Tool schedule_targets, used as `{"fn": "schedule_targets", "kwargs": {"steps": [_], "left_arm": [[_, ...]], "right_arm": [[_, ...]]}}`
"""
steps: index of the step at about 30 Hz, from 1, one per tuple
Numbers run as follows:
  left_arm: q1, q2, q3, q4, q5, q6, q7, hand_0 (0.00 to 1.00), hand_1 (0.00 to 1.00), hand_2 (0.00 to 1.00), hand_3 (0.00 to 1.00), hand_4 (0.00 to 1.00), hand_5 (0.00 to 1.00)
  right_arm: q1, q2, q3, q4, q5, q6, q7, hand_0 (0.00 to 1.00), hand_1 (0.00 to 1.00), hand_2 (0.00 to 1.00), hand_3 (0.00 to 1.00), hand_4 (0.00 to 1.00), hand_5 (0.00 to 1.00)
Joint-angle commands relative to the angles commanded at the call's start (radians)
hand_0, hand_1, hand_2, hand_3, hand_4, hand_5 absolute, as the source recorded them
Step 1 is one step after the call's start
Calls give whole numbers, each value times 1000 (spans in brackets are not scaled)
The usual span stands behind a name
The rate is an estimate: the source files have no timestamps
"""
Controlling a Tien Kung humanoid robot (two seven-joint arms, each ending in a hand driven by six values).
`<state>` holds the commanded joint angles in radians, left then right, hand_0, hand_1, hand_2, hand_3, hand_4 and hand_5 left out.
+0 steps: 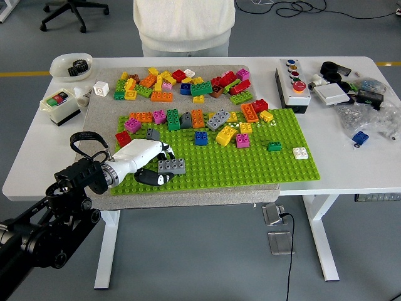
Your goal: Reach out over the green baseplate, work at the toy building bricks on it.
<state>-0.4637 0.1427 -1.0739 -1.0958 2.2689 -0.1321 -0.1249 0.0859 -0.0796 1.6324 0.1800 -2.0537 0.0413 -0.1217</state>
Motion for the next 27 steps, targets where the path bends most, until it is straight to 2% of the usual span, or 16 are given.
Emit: {"fn": "schedule_targets", "kwargs": {"steps": [1, 6, 7, 12, 13, 18, 19, 27], "left_arm": [[0, 0, -1, 0, 0, -3, -2, 735, 617, 528, 543, 616, 273], [-1, -2, -3, -3, 0, -15, -5, 735, 617, 528, 543, 616, 273], [-1, -2, -3, -3, 0, -16, -5, 750, 672, 545, 553, 755, 329], [-2, -3, -7, -6, 0, -22, -7, 750, 672, 545, 553, 755, 329], [-3, -3, -7, -6, 0, -23, -7, 763, 684, 558, 559, 805, 365], [-5, -4, -8, -5, 0, -25, -7, 763, 684, 558, 559, 805, 365], [-5, -3, -8, -5, 0, -25, -8, 773, 691, 563, 565, 831, 366], [-8, -5, -8, -3, 0, -22, -6, 780, 694, 570, 566, 841, 375]], "right_arm": [[0, 0, 0, 0, 0, 0, 0, 730, 609, 615, 520, 713, 522], [0, 0, 0, 0, 1, 0, 0, 730, 609, 615, 520, 713, 522], [0, 0, 0, 0, 1, 0, 0, 729, 609, 614, 519, 712, 522], [1, 0, 0, 0, 1, 0, 0, 729, 609, 614, 519, 712, 522], [1, 0, 0, 0, 1, 0, 0, 729, 609, 613, 519, 711, 520], [2, 0, 0, 0, 4, 0, 0, 729, 609, 613, 519, 711, 520], [2, 0, 0, 0, 4, 0, 0, 729, 609, 614, 519, 711, 524], [3, 1, 0, 0, 4, 0, 0, 729, 610, 613, 520, 712, 521]]}}
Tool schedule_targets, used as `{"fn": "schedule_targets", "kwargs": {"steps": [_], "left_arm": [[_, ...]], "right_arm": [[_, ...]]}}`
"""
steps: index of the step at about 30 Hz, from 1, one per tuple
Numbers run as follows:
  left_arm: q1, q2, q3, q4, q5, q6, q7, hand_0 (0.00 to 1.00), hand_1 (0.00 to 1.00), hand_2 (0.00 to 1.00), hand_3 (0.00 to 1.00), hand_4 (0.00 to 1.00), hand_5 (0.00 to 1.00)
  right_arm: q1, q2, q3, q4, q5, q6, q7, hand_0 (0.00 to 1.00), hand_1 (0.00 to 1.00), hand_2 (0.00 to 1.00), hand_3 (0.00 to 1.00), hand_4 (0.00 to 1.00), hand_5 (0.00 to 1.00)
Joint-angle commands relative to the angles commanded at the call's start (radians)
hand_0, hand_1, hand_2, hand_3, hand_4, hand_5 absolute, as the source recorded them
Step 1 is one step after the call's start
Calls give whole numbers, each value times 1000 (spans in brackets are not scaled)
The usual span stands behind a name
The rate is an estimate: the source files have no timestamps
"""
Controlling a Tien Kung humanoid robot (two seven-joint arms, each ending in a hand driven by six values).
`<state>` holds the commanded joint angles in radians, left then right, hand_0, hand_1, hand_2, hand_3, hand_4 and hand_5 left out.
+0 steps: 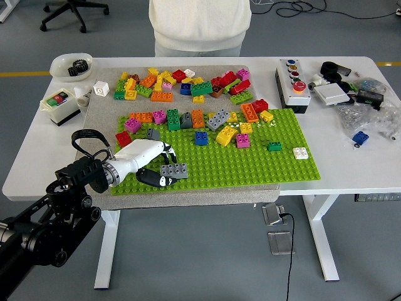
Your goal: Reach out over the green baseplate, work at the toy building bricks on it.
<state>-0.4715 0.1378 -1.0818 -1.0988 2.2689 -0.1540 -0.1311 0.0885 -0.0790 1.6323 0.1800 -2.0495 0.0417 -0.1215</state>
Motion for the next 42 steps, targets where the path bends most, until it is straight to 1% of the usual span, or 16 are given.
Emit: {"fn": "schedule_targets", "kwargs": {"steps": [12, 17, 22, 32, 42], "left_arm": [[-7, 8, -3, 0, 0, 3, -1, 773, 694, 572, 568, 862, 381], [-11, 7, -1, 7, 0, 6, -2, 775, 695, 573, 568, 868, 387], [-11, 10, -2, -1, 0, -1, -3, 779, 695, 573, 566, 865, 387], [-11, 27, -4, -15, 0, -23, -9, 784, 696, 574, 569, 871, 386], [-10, 56, -15, -35, 0, -46, -18, 787, 694, 570, 566, 867, 386]], "right_arm": [[0, 0, -1, 0, 3, -1, 0, 729, 609, 613, 519, 712, 523], [2, 0, -3, 0, 4, -1, -1, 730, 610, 613, 519, 711, 523], [1, 0, -3, 0, 8, -1, -1, 729, 610, 614, 520, 713, 524], [0, -1, -3, 0, 6, -1, -1, 730, 610, 615, 520, 713, 524], [-2, -1, -2, 0, 5, -1, -1, 730, 610, 616, 520, 714, 525]]}}
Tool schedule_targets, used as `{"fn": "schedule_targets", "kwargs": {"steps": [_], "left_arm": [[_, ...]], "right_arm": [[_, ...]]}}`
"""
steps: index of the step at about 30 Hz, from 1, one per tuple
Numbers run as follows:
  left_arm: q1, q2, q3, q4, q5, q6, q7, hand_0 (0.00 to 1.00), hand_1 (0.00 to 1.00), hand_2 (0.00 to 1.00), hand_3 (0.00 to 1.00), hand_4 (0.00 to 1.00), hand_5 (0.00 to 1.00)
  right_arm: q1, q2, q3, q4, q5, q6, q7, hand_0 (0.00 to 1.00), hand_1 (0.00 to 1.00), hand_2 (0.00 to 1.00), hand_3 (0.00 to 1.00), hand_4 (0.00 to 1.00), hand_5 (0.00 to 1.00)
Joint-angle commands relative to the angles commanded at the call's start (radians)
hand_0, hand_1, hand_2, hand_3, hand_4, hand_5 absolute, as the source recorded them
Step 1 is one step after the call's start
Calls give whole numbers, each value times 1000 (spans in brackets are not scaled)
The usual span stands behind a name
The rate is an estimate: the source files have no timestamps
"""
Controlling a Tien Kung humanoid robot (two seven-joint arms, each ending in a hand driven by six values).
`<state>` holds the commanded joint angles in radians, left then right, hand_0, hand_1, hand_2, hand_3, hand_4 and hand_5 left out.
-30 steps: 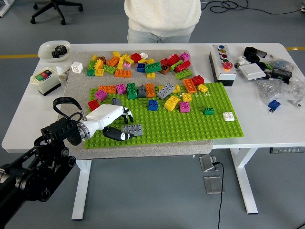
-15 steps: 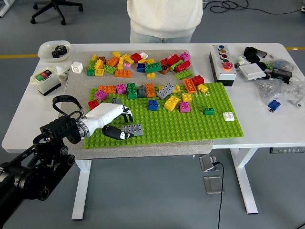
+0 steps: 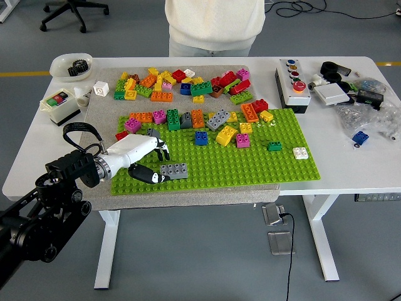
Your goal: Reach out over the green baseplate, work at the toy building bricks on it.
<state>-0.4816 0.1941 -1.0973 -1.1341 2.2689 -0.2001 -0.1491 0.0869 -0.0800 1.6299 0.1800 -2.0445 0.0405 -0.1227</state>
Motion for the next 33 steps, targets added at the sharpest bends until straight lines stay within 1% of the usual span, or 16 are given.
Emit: {"fn": "schedule_targets", "kwargs": {"steps": [5, 8, 11, 13, 15, 19, 26, 31, 33], "left_arm": [[0, 12, -4, -2, 0, -2, -5, 788, 695, 570, 566, 866, 380], [-1, 25, -1, -2, 0, -2, -8, 788, 695, 570, 566, 866, 380], [-4, 42, 5, 0, 0, 5, -14, 789, 695, 568, 564, 856, 379], [-5, 44, 6, 0, 0, 6, -15, 789, 695, 568, 564, 856, 379], [-8, 58, 17, 5, 0, 16, -20, 789, 695, 568, 564, 856, 379], [-10, 66, 28, 16, 0, 27, -24, 788, 694, 563, 559, 850, 369], [-14, 64, 37, 42, 0, 51, -30, 790, 695, 563, 559, 851, 369], [-18, 54, 33, 52, 0, 61, -29, 790, 694, 563, 559, 856, 361], [-23, 46, 30, 54, 0, 62, -27, 790, 694, 563, 559, 856, 361]], "right_arm": [[0, 0, 1, 0, -2, 0, -1, 730, 609, 615, 519, 713, 525], [0, 2, 5, 0, -6, 1, -3, 730, 609, 615, 519, 713, 525], [0, 2, 6, 0, -8, 1, -4, 729, 610, 616, 520, 714, 525], [0, 2, 6, 0, -8, 1, -4, 729, 610, 616, 520, 714, 525], [0, 2, 6, 0, -8, 1, -4, 729, 610, 616, 520, 714, 525], [-1, 3, 6, 0, -10, 2, -4, 730, 609, 615, 519, 713, 525], [1, 4, 5, 0, -9, 2, -4, 729, 609, 615, 519, 713, 526], [3, 5, 4, 0, -7, 1, -4, 729, 609, 615, 519, 713, 526], [3, 5, 3, 0, -6, 1, -4, 729, 609, 615, 519, 713, 526]]}}
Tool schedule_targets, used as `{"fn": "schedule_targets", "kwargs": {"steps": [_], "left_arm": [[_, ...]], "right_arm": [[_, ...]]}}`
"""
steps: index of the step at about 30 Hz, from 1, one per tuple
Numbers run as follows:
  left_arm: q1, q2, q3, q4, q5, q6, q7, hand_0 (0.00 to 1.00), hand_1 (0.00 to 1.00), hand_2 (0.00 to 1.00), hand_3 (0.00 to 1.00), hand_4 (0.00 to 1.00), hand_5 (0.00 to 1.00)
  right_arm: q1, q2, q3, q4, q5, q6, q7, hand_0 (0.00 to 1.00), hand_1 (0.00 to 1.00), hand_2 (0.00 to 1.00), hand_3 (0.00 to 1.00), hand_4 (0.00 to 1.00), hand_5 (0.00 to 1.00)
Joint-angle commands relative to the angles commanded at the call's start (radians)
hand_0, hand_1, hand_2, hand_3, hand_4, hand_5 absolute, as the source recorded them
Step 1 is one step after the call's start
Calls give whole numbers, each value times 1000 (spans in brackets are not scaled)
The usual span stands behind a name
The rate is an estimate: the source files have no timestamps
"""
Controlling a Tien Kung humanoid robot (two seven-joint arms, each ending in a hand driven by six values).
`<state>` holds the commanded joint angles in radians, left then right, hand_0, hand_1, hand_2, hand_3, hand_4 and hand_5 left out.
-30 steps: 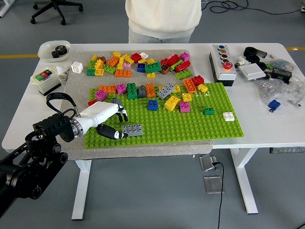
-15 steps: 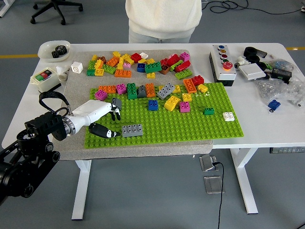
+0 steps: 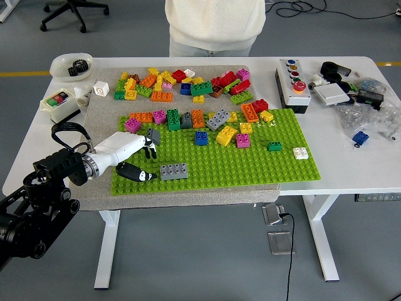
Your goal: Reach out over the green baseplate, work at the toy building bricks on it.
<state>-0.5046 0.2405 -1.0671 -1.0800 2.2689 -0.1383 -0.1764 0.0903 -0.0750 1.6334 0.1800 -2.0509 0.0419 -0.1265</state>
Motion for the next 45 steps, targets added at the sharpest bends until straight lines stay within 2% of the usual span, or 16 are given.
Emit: {"fn": "schedule_targets", "kwargs": {"steps": [14, 45], "left_arm": [[-13, -24, -3, 5, 0, -3, 3, 789, 693, 559, 556, 844, 341], [-19, -34, -5, 9, 0, -8, 6, 787, 693, 556, 550, 839, 337]], "right_arm": [[3, -1, -1, 0, 3, 0, 1, 729, 609, 614, 519, 714, 528], [5, -1, -1, 0, 4, 0, 1, 729, 609, 615, 520, 717, 528]]}}
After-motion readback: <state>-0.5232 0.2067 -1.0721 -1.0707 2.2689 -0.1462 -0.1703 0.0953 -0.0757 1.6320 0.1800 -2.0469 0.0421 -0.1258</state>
